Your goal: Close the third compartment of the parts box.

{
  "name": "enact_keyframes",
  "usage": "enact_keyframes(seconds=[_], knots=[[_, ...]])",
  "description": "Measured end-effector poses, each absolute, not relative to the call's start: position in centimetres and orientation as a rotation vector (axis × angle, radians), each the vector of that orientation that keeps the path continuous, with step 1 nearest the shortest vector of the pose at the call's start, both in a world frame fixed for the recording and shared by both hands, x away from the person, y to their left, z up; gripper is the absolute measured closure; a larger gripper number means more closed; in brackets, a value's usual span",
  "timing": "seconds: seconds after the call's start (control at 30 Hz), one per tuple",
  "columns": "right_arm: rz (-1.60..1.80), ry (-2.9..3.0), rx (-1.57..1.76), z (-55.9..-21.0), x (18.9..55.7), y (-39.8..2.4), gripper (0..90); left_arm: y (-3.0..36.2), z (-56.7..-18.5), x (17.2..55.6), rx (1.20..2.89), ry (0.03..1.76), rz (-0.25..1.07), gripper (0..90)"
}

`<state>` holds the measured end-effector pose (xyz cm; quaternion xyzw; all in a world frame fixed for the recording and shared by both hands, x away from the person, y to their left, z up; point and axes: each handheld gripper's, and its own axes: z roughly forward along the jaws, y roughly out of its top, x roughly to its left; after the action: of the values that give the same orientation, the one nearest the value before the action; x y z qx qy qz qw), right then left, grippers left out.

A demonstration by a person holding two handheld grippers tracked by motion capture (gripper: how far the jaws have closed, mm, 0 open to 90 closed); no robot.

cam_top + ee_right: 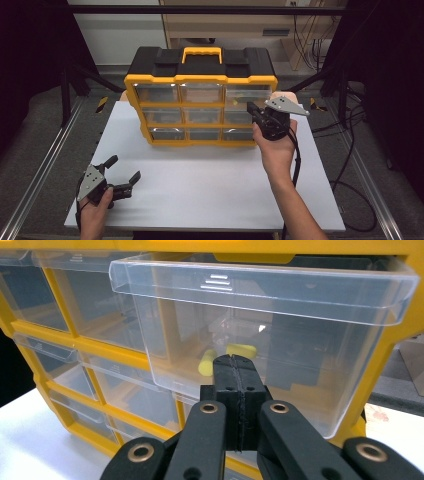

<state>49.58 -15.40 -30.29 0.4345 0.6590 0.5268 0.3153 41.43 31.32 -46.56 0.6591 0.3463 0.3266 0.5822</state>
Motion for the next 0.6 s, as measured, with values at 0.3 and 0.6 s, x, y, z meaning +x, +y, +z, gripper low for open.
enact_keyframes(seconds=[0.3,0.6], knots=[[1.390,1.724,1.155,-30.21,49.75,-15.49,90.0,31.19,-46.53,41.50,1.543,0.807,0.763,1.1],[1.403,1.699,1.182,-30.13,50.43,-15.69,90.0,31.18,-46.65,41.46,1.553,0.804,0.761,1.1]])
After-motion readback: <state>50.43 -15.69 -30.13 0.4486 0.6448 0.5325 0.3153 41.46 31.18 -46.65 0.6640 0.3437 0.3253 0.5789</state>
